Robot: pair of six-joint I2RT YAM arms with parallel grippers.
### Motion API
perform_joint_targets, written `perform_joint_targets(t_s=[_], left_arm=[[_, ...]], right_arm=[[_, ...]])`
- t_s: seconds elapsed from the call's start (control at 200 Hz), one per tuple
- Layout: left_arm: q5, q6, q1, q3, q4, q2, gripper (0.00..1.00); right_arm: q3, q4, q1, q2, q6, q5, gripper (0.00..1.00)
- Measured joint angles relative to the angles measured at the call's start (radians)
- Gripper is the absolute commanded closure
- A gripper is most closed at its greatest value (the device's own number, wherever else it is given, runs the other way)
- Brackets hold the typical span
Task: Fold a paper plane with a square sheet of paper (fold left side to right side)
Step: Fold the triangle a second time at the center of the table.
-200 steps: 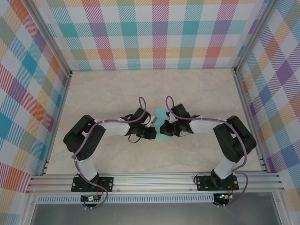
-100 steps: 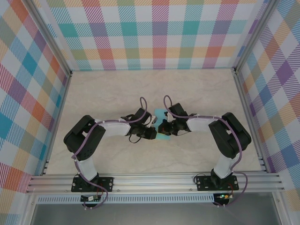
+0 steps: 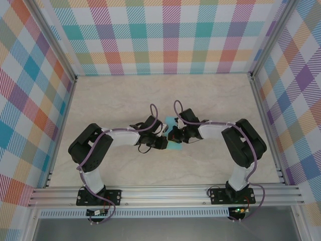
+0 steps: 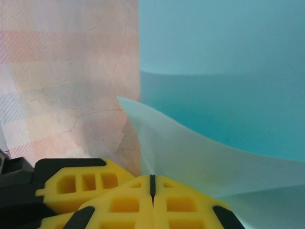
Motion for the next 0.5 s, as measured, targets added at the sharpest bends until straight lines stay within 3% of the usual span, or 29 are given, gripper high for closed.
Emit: perform_joint_targets(t_s=[0.5], left_arm=[[-0.007,0.003,-0.002,0.003,-0.004,0.000,0.89]], right_arm=[[0.011,-0.023,-0.003,0.026,-0.073,0.035,1.00]])
